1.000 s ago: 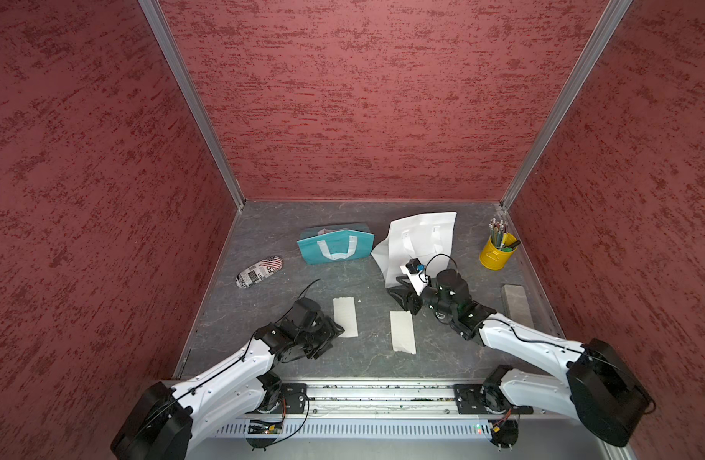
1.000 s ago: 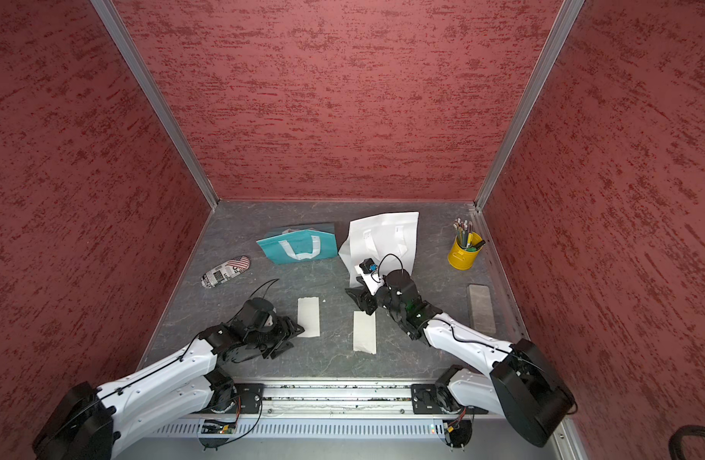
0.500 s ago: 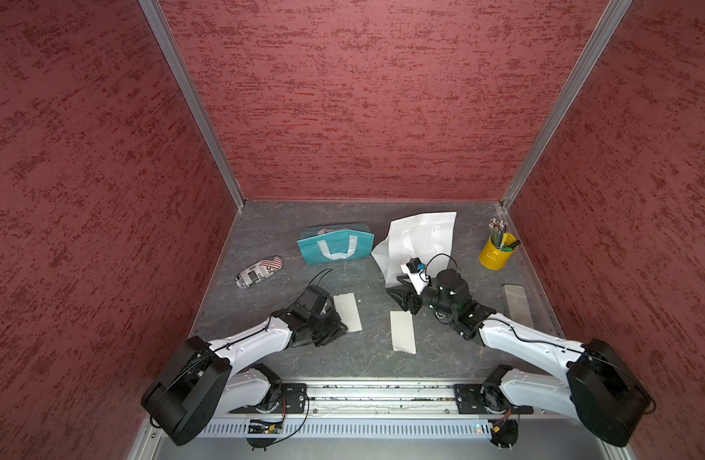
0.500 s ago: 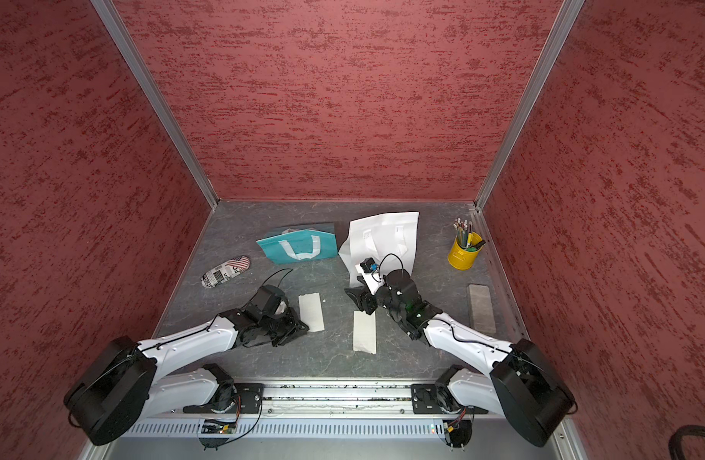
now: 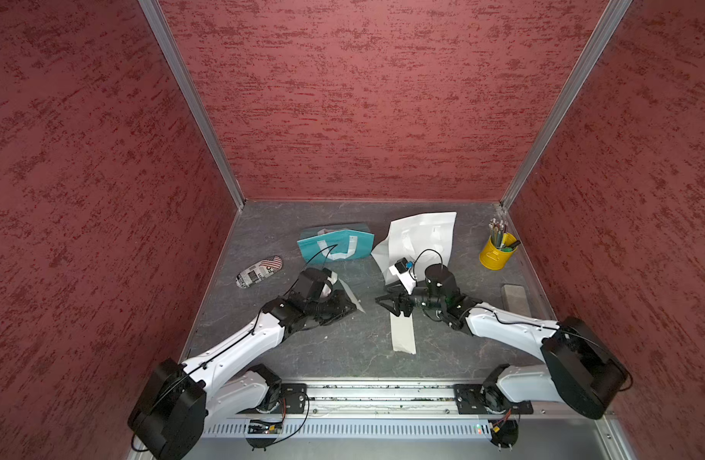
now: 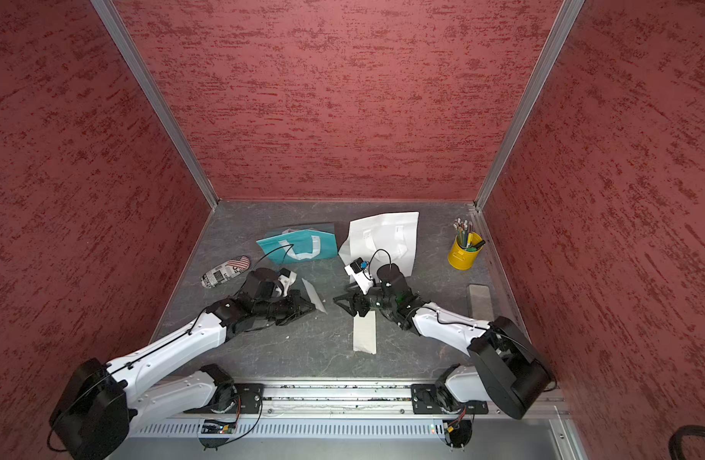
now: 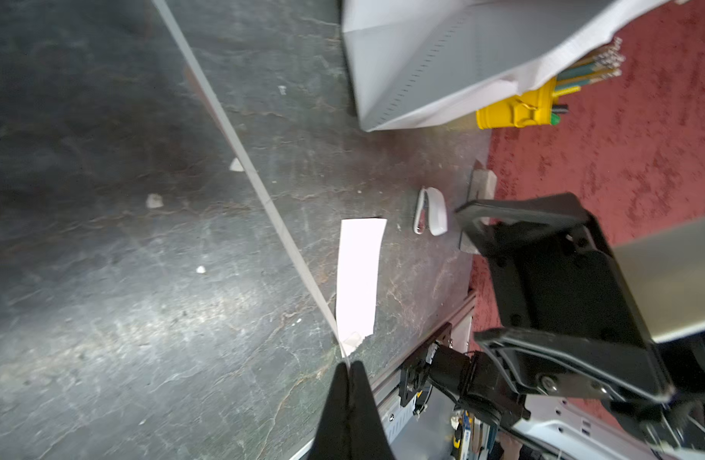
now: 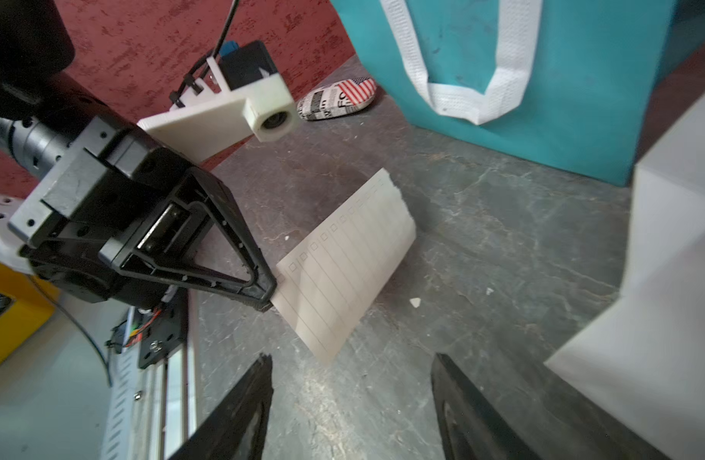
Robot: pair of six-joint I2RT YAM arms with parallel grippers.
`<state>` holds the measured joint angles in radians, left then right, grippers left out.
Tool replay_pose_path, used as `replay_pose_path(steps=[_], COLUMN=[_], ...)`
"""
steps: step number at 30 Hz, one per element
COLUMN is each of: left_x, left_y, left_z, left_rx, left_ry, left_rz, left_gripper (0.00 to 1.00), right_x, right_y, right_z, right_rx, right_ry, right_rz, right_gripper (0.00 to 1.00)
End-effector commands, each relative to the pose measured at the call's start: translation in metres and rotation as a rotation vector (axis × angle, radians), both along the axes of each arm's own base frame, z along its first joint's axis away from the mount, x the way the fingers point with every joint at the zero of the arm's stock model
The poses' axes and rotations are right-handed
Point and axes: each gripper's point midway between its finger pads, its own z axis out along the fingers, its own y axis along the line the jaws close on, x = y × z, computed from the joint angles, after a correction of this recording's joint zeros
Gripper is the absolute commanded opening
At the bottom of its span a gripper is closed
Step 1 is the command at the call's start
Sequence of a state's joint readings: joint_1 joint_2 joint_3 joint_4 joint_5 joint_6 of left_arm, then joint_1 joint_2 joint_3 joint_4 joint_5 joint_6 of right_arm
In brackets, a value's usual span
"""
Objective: Staple the receipts to the bags
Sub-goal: Pick up the receipt from the center of the board.
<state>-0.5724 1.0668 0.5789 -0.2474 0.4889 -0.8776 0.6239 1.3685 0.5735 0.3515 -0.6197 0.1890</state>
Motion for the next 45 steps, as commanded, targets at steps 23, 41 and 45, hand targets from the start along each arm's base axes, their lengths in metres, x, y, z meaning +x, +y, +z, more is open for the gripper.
replay_pose_path(steps=[23,41,45], left_x=[-0.024,-0.013,-0.009], left_y=[-0.040,-0.027,-0.036], left_z=[0.097,0.129,0.147], left_rx=[-0.286,-0.306,-0.349], left_ry=[-0.362,-0.489,-0.521], left_rz=[-0.279,-0.240,-0.280], left_gripper=[0.00,0.00,0.00], right_x=[-0.008,0.000,-0.001], right_y=[0.007,-0.005,-0.006], right_z=[0.064,0.069,0.075], right_rx=[0.361,0.442,0.480], right_ry=[0.251,0.271,0.273], right_rz=[0.242,0.205,0.225], right_gripper=[0.80,0.80,0.81])
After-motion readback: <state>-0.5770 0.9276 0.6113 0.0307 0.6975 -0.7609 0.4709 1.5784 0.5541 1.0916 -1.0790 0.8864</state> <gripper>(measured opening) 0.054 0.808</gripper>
